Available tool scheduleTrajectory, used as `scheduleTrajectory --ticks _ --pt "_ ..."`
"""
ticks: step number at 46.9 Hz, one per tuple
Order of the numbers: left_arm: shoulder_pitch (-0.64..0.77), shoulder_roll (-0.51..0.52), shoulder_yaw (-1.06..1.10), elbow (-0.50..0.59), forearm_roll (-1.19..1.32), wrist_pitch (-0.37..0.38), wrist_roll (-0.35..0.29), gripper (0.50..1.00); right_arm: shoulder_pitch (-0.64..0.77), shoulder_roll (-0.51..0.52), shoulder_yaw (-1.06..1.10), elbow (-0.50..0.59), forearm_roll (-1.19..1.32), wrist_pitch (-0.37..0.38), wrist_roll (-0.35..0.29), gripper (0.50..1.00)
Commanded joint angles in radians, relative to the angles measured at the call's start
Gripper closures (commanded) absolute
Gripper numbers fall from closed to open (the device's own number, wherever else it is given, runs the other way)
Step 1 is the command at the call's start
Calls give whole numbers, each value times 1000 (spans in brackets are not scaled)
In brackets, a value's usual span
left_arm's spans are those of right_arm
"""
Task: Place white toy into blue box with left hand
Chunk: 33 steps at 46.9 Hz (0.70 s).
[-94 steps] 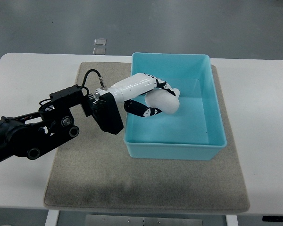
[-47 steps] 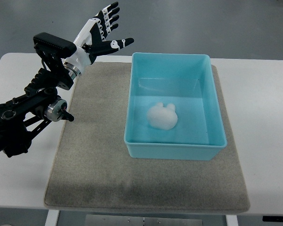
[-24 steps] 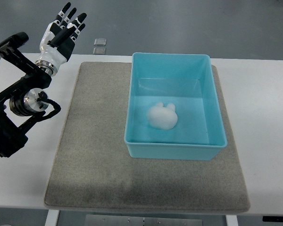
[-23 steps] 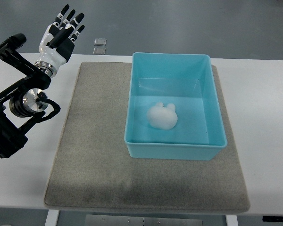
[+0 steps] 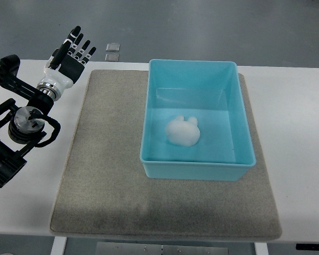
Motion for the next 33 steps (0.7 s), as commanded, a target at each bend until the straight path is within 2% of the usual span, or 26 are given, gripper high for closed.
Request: scheduleTrajectory --ticks 1,13,33 --pt "0 1 -1 16 3 -40 0 506 0 0 0 0 0 0 0 564" --pt "0 2 0 65 7 -57 1 506 0 0 0 0 0 0 0 564" --pt "34 -5 -4 63 10 -85 0 506 0 0 0 0 0 0 0 564"
